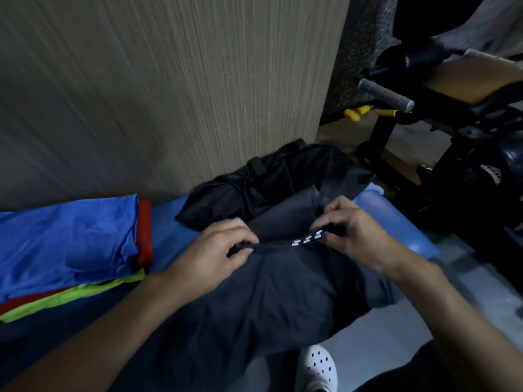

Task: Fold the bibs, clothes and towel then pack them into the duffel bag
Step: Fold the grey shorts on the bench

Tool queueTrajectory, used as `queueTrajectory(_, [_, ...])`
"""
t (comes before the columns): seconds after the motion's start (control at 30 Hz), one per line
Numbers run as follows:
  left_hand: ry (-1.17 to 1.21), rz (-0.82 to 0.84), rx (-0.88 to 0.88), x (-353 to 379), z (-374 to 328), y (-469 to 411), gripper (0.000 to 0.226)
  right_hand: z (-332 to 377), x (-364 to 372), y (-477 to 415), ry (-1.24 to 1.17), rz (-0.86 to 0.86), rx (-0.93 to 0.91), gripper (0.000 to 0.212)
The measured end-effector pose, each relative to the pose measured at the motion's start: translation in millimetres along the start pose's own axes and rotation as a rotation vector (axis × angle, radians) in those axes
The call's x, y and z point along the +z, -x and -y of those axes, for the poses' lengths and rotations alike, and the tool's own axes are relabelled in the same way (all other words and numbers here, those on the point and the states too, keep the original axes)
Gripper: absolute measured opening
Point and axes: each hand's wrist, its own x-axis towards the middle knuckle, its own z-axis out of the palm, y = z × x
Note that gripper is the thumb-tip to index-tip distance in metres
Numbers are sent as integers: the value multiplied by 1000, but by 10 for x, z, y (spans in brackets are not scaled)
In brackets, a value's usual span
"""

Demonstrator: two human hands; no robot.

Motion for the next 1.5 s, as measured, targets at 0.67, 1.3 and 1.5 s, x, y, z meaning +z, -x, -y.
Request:
queueTrajectory(0.67, [-323,326,155,406,-772,-1053,37,-90,-266,765,260,-75,584,43])
queueTrajectory(1.3, [-433,533,139,719,-713,-1580,47,-194,-260,787,-16,-252,618,17])
queueTrajectory(1.5, [-387,618,167,748,-790,-1676,60,-123,-298,823,-56,-192,514,23])
